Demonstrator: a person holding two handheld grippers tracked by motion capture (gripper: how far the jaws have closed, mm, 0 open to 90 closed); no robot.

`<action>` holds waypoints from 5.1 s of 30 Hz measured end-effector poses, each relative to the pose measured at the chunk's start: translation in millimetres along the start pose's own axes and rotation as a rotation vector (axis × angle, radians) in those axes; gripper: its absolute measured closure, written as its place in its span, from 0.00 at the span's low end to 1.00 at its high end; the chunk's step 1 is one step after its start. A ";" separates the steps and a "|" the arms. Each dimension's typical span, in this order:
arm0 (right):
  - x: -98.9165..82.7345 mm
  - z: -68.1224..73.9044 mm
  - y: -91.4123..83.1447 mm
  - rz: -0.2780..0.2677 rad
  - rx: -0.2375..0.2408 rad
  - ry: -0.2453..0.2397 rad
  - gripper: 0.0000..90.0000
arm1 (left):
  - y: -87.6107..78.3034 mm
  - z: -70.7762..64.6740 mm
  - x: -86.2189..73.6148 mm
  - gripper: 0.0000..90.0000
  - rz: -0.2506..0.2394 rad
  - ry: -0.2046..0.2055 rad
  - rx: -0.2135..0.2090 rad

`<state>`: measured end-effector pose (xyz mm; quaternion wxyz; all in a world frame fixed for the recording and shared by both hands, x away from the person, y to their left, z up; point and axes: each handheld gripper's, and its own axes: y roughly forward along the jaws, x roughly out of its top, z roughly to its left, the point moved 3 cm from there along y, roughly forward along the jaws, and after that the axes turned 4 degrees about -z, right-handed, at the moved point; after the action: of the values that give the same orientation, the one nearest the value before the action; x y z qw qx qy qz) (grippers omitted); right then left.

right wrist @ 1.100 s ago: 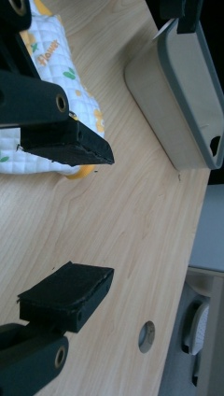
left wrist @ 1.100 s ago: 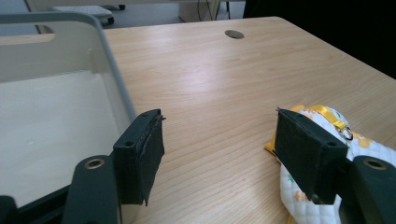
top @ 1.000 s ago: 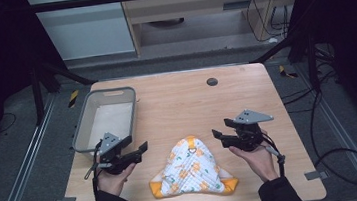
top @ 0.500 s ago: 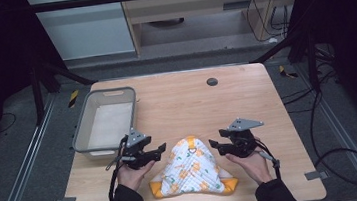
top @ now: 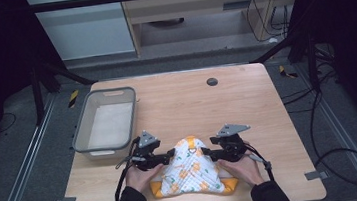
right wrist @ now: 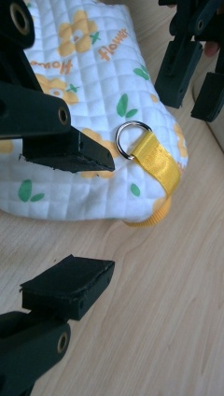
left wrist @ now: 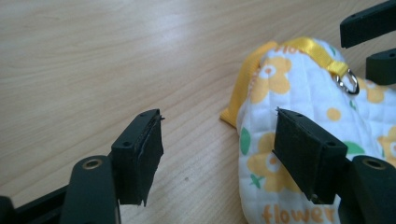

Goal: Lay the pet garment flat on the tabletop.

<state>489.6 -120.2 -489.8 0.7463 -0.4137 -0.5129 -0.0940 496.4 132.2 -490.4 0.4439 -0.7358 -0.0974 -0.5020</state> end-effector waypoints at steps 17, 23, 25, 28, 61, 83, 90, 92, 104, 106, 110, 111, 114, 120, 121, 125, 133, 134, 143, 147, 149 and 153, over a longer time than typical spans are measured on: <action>-10.2 2.9 15.9 0.066 0.059 0.014 0.83 | 17.7 -10.9 -15.6 0.50 0.070 0.008 -0.065; -10.6 3.4 16.2 0.079 0.071 0.017 0.98 | 22.8 -16.4 -18.8 0.72 0.102 0.011 -0.105; -10.2 3.8 15.7 0.077 0.068 0.009 0.99 | 24.4 -19.4 -19.6 0.82 0.110 0.013 -0.108; -9.1 4.0 13.7 0.071 0.073 0.019 0.99 | 25.0 -22.8 -19.8 0.91 0.118 0.012 -0.114; 75.2 -0.7 -27.7 -0.280 -0.142 -0.076 0.97 | -32.2 -5.9 81.7 0.93 -0.291 0.042 0.111; 32.2 -24.1 -58.4 -0.171 -0.184 -0.088 0.51 | -58.6 23.6 14.0 0.40 -0.111 0.062 0.123; -6.6 -20.6 -58.0 -0.081 -0.146 -0.082 0.45 | -45.3 20.0 -12.0 0.39 -0.022 0.083 0.107; -14.2 -20.8 -56.4 -0.066 -0.145 -0.078 0.44 | -38.5 17.3 -15.0 0.39 0.001 0.088 0.103; -37.0 -25.1 -32.6 0.039 -0.135 -0.098 0.55 | -6.4 9.7 -24.7 0.47 0.074 0.139 0.102; -38.0 -24.7 -28.9 0.052 -0.121 -0.106 0.61 | -4.6 10.0 -25.2 0.52 0.075 0.149 0.106; -39.5 -23.3 -23.2 0.080 -0.116 -0.123 0.70 | -0.2 9.8 -26.3 0.66 0.080 0.151 0.077; -39.5 -23.3 -22.5 0.088 -0.121 -0.122 0.73 | 0.9 8.7 -26.8 0.70 0.091 0.144 0.067; -38.7 -23.5 -21.6 0.095 -0.119 -0.101 0.84 | 2.9 6.5 -26.5 0.82 0.107 0.119 0.055; -35.4 -21.6 -25.0 0.092 -0.096 -0.097 0.96 | 0.4 9.3 -24.2 0.96 0.107 0.078 0.021; -34.7 -20.9 -25.8 0.088 -0.092 -0.098 0.96 | -2.5 9.2 -22.3 0.97 0.101 0.070 0.011; -30.1 -15.7 -32.7 0.066 -0.062 -0.091 0.96 | -15.8 4.5 -16.6 0.98 0.071 0.063 -0.023; -15.2 0.3 -70.1 -0.037 0.012 -0.077 0.96 | -69.1 -9.9 0.9 0.98 -0.039 0.059 -0.079; -12.2 2.5 -74.8 -0.048 0.028 -0.065 0.96 | -74.6 -10.7 4.0 0.98 -0.048 0.052 -0.084; 9.3 -19.5 -52.5 -0.027 -0.049 0.059 0.93 | -32.8 11.2 31.2 0.97 -0.020 -0.006 0.056; 4.3 -39.2 -22.0 -0.011 -0.119 0.089 0.88 | 0.3 26.8 26.5 0.96 0.019 -0.049 0.116; 0.5 -45.8 -9.4 0.011 -0.160 0.089 0.84 | 9.3 31.2 24.0 0.94 0.030 -0.049 0.135; -2.0 -50.2 -3.5 0.015 -0.203 0.061 0.75 | 7.2 32.2 21.8 0.75 0.018 -0.043 0.139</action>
<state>521.3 -158.9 -496.3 0.7164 -0.4880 -0.4748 -0.1523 532.0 145.6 -479.7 0.4965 -0.7146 -0.1349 -0.4740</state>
